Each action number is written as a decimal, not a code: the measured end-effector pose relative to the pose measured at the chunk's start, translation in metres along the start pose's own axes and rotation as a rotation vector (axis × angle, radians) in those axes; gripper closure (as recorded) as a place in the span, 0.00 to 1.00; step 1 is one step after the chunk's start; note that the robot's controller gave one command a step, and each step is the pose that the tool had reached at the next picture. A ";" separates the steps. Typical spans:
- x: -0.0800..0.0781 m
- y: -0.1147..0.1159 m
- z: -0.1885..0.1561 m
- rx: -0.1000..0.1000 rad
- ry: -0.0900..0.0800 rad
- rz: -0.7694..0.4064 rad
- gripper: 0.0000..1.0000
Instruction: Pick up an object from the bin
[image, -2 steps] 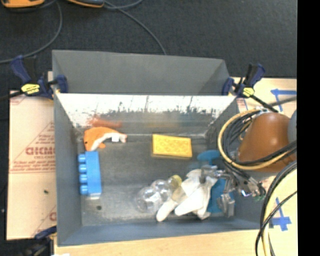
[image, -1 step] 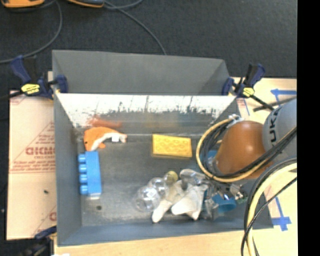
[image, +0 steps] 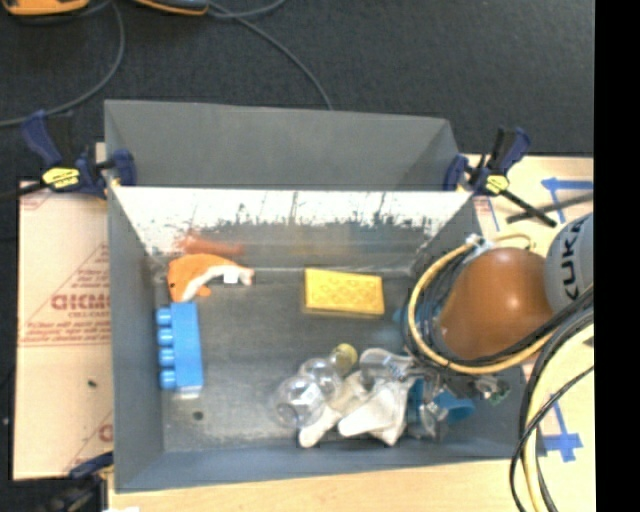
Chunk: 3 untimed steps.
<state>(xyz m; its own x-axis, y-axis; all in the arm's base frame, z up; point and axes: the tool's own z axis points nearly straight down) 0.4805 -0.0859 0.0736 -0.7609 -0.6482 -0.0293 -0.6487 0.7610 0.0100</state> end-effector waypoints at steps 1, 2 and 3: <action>-0.015 0.018 0.001 0.019 0.019 -0.318 1.00; -0.015 0.018 0.002 0.019 0.019 -0.319 1.00; -0.015 0.018 -0.002 0.020 0.017 -0.319 1.00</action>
Offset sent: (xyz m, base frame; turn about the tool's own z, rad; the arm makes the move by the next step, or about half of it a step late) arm 0.0000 0.0000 0.0000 0.0000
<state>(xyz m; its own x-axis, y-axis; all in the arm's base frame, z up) 0.4801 -0.0624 0.0758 -0.5193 -0.8545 -0.0110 -0.8543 0.5194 -0.0165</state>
